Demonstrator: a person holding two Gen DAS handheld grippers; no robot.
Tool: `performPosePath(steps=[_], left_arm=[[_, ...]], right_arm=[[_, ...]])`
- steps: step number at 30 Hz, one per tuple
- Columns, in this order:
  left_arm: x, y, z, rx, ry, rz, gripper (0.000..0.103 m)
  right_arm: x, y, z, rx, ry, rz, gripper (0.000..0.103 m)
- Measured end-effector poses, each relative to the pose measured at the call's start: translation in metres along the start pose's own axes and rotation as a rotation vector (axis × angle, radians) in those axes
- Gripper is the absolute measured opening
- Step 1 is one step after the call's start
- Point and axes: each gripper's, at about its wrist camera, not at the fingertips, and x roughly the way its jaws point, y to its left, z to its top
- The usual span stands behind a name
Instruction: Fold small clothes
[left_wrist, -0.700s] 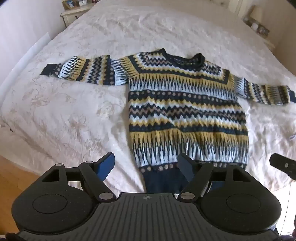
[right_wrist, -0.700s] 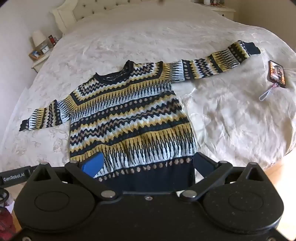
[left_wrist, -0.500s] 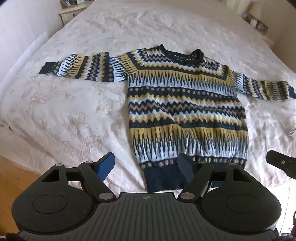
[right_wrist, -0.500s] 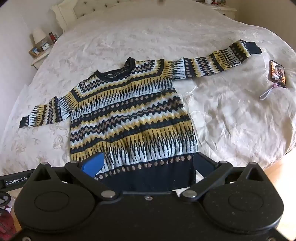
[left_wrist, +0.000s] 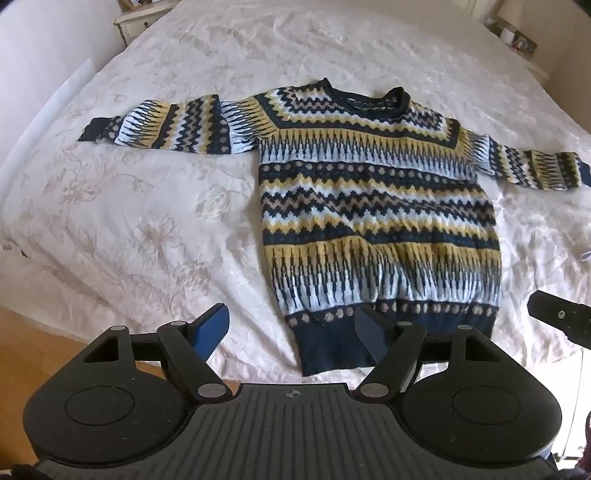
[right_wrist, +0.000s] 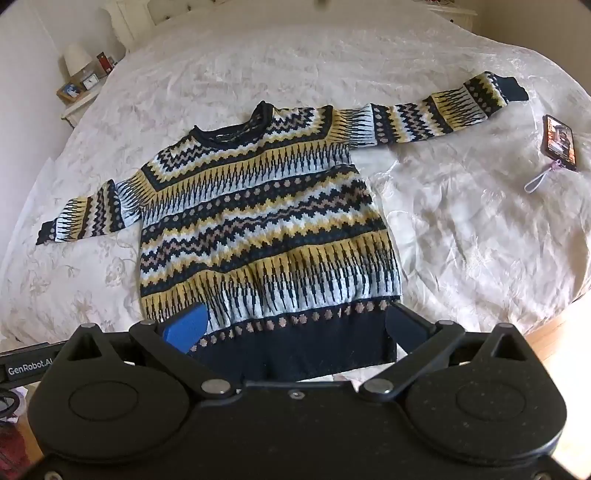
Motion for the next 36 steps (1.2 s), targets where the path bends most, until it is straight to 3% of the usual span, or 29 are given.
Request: performPosePath(steps=[23,36], left_arm=[[0.007,0.005,-0.006,-0.003,0.020,-0.001,0.074],[0.013,0.006,-0.008,-0.006,0.082,-0.011,0.074]], right_arm=[[0.003,0.003,-0.002,0.005,0.015,0.021,0.102],[0.008,0.009,-0.001,-0.010,0.040,0.047,0.102]])
